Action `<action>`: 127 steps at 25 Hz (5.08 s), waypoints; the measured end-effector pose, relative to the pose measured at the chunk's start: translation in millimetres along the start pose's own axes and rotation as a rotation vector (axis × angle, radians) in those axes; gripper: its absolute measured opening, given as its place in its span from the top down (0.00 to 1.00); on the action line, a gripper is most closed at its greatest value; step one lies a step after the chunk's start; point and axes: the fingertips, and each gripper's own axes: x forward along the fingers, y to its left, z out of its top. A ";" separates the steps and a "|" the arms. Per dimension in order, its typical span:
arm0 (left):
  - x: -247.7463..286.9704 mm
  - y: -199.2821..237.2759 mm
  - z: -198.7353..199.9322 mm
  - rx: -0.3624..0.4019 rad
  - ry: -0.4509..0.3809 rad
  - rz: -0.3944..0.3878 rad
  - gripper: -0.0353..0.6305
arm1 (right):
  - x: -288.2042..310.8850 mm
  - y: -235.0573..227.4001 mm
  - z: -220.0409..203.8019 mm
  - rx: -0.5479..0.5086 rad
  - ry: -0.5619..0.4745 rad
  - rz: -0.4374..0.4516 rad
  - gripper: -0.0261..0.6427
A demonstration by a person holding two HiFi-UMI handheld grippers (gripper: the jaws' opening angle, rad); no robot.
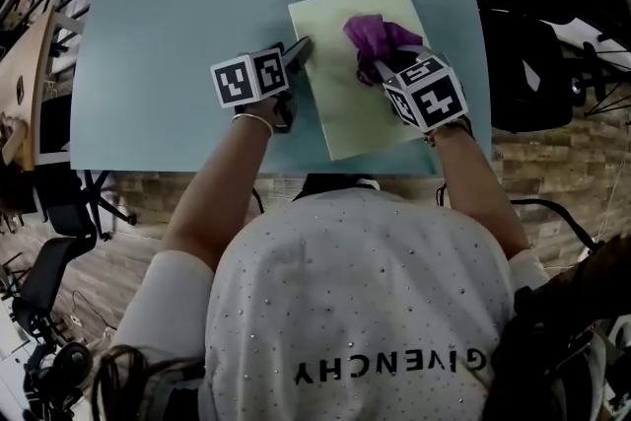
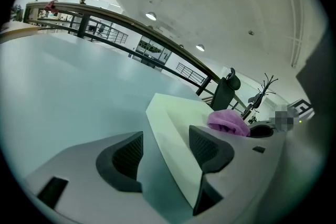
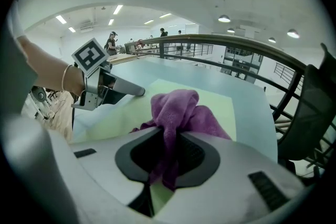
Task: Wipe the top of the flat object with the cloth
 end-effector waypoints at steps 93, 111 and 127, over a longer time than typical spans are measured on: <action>-4.7 -16.2 1.5 -0.029 -0.068 0.080 0.76 | -42.9 -29.0 -40.9 -0.147 0.014 -0.002 0.87; -4.4 -18.7 3.2 -0.071 -0.105 0.058 0.76 | -92.0 -92.5 -69.8 0.011 0.009 -0.192 0.87; -6.1 -18.1 5.3 0.144 -0.015 0.067 0.76 | -61.0 117.0 16.3 0.003 -0.163 0.252 0.87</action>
